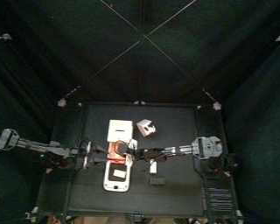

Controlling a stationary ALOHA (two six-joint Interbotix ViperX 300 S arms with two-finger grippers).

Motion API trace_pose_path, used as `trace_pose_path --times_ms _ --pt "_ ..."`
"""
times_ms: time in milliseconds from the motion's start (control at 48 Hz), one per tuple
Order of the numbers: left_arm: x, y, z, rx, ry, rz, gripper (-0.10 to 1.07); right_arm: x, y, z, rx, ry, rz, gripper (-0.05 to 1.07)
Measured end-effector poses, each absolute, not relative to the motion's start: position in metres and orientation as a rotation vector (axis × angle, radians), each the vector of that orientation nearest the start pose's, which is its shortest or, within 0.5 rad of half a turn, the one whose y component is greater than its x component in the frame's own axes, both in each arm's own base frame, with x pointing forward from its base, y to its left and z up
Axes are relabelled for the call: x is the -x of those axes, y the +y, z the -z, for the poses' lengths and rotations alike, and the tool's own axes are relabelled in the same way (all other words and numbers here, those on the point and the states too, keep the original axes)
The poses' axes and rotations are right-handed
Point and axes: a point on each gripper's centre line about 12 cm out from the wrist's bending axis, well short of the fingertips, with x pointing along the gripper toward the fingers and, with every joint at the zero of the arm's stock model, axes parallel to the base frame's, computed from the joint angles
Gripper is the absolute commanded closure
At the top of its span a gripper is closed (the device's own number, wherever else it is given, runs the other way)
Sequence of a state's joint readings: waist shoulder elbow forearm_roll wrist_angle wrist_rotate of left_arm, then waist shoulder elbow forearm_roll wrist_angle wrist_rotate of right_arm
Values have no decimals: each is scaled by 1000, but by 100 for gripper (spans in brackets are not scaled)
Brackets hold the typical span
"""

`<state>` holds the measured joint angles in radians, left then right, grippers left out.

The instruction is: Put salmon in drawer

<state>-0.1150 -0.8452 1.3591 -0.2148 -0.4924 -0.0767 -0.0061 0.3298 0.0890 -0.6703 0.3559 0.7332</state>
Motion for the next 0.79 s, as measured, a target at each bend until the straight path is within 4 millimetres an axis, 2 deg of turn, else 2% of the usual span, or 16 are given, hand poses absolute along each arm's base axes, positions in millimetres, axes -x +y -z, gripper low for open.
trace_pose_path --times_ms 188,583,792 --pt "-194 -10 -220 263 32 8 11 -516 -26 -189 -12 701 244 35" --pt "-194 -10 -220 263 32 7 11 -516 -27 -187 -45 710 253 34" --pt "-194 -10 -220 263 32 7 11 -516 -27 -183 -45 718 253 26"
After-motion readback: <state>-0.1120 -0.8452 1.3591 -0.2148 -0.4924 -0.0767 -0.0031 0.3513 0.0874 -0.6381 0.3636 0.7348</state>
